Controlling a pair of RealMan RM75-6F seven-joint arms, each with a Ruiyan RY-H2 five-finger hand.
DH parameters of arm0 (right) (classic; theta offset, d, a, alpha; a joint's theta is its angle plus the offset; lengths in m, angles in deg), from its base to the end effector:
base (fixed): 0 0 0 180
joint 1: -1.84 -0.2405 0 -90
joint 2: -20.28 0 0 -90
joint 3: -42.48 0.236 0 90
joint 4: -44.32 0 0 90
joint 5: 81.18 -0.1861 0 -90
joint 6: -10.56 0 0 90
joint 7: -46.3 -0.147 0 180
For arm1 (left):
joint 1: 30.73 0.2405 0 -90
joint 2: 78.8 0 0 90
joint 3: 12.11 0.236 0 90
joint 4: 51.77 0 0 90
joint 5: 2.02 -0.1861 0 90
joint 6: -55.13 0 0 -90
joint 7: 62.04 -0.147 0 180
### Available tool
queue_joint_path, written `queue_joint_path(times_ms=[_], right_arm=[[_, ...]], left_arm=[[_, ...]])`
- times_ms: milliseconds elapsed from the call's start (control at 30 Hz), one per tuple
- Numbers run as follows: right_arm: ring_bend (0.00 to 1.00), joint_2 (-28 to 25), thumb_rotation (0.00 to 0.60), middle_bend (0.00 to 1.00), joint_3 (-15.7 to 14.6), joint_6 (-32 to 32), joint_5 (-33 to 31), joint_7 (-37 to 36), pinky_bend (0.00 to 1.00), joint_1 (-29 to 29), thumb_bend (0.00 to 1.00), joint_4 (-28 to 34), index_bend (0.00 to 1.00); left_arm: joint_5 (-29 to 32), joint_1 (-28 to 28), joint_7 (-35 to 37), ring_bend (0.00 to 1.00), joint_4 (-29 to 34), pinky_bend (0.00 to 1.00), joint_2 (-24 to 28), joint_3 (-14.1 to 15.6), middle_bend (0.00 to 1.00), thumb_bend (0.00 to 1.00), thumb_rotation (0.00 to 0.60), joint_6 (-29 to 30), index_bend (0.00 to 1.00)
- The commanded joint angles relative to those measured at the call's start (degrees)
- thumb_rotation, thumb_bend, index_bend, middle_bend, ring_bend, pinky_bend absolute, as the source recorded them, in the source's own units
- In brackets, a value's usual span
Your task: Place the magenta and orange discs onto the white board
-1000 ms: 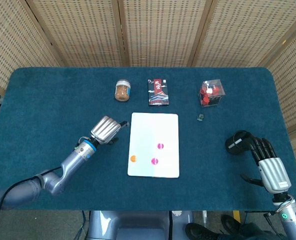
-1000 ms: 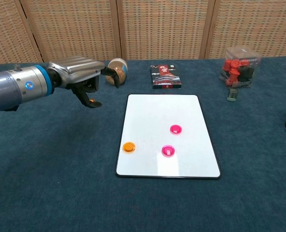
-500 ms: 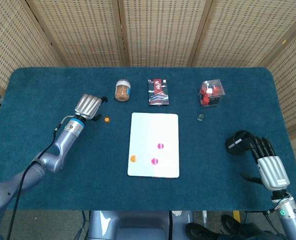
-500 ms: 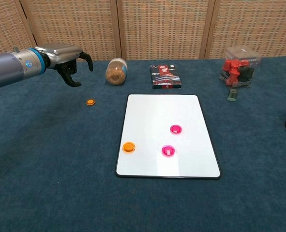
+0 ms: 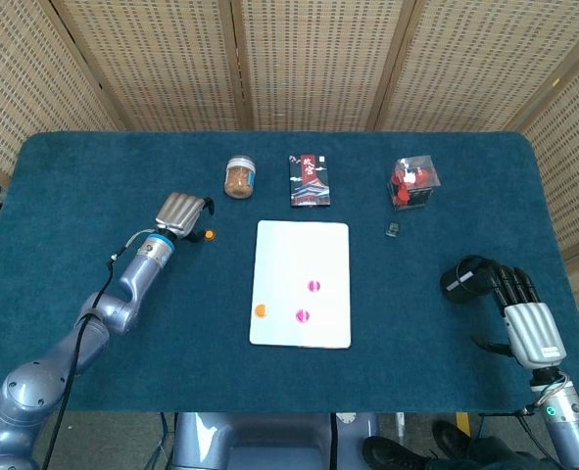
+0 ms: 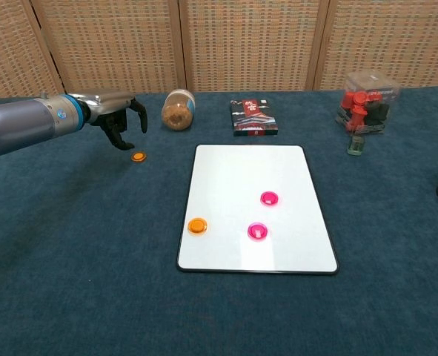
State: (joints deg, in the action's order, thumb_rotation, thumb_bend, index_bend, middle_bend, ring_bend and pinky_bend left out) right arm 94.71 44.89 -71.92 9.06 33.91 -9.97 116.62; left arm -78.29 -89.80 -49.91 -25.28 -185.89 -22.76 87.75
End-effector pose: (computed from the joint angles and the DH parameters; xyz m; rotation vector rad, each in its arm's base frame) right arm -0.2991 -0.2197 0.1379 1.5086 -0.8798 1.0183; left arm -0.1563 0.4517 -0.0133 -1.8495 -0.8751 -0.7193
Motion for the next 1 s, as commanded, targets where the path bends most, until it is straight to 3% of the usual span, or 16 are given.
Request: queue_joint_path(times_ms=[33, 1000], right_arm=[[0.00, -0.04, 0.600, 0.00, -0.05, -0.12, 0.15, -0.14, 0.00, 0.02, 0.00, 0.02, 0.00], [0.00, -0.06, 0.600, 0.00, 0.01, 0.37, -0.16, -0.57, 0.00, -0.11, 0.00, -0.19, 0.00]], left_arm=[[-2.75, 0.52, 3.02, 0.97, -1.20, 0.87, 0.10, 2.29, 1.00, 0.32, 0.600, 1.29, 0.39], [-5.36, 0.73, 8.46, 0.97, -7.73, 0.87, -4.22, 5.15, 1.00, 0.32, 0.600, 0.17, 0.41]])
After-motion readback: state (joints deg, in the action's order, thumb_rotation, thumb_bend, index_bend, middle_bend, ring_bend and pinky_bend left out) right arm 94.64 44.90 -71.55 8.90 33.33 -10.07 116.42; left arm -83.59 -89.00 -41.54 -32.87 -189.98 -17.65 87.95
